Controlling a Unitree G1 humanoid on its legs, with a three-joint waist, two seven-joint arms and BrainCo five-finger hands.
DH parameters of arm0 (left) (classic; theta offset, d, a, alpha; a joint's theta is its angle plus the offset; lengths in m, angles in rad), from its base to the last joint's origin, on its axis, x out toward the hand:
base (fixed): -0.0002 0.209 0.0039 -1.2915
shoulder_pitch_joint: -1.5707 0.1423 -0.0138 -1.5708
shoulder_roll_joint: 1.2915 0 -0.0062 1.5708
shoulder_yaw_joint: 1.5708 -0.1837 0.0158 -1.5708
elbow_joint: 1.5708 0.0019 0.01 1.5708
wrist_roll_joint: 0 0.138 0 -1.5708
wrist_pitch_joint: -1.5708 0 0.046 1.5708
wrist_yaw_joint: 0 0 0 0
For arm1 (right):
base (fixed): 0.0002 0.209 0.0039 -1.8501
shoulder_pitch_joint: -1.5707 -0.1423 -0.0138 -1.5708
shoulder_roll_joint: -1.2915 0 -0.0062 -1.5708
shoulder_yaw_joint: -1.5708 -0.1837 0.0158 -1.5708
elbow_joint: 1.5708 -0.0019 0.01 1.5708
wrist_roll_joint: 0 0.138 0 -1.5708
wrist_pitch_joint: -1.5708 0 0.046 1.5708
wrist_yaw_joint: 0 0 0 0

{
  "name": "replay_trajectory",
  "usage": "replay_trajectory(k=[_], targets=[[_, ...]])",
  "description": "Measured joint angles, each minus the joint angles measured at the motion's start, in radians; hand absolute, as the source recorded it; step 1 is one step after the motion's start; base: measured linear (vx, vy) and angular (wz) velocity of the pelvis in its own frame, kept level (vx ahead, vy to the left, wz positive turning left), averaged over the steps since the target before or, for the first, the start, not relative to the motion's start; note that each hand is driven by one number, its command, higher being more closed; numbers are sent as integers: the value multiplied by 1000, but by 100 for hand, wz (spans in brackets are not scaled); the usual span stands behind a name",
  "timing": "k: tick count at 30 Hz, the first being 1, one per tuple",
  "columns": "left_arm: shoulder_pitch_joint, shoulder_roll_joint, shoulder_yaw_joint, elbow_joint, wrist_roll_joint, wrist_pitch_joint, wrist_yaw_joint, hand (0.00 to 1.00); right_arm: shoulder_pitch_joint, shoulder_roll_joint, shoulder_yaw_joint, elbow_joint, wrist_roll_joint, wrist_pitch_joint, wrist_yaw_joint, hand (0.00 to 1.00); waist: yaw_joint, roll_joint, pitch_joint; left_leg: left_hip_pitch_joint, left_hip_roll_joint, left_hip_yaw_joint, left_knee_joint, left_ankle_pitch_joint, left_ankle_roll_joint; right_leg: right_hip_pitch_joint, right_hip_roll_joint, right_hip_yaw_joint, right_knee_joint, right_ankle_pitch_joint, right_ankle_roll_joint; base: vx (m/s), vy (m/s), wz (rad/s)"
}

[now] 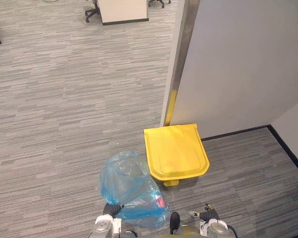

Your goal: Gather rubbish on tea table into small bin, then transfer packed bag to large trash can.

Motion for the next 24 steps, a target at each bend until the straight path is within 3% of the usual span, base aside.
replay_trajectory(k=[8, 18, 20, 22, 24], targets=[[12, 9, -7, 41, 1, 3, 3, 100, 17, 1, 0, -3, 2, -3, -1, 0, 1, -12, -9, -18, 6, -18, -21, -2, 0, -3, 8, -16, -39, 24, -1, -94, -26, 0], [16, 38, -29, 38, 0, 3, 3, 100, 18, 2, -11, -2, 2, -2, -1, 0, 7, -17, -14, -35, 0, -38, -27, -3, 0, -11, 1, -43, -28, 5, 12, 11, 3, 10], [18, 37, -30, 36, 0, 3, 3, 100, 13, 2, -11, -3, 1, -1, -1, 0, 9, -16, -14, -36, 0, -21, -28, -10, 4, -68, -8, -26, 74, -45, 18, 92, 65, -24], [27, 36, -37, 35, -1, 3, 1, 100, -2, 2, -11, -4, 1, -1, 0, 0, 9, -28, -9, -22, -16, 2, 2, -44, 19, -167, -51, 6, 324, -150, 59, 116, 93, -24], [25, 35, -46, 28, -1, 3, 1, 100, -5, -1, -13, -16, 1, -2, 0, 0, 8, -31, -5, 13, -31, 9, 19, -70, 33, -228, -92, 6, 519, -173, 93, 108, 96, -5]])
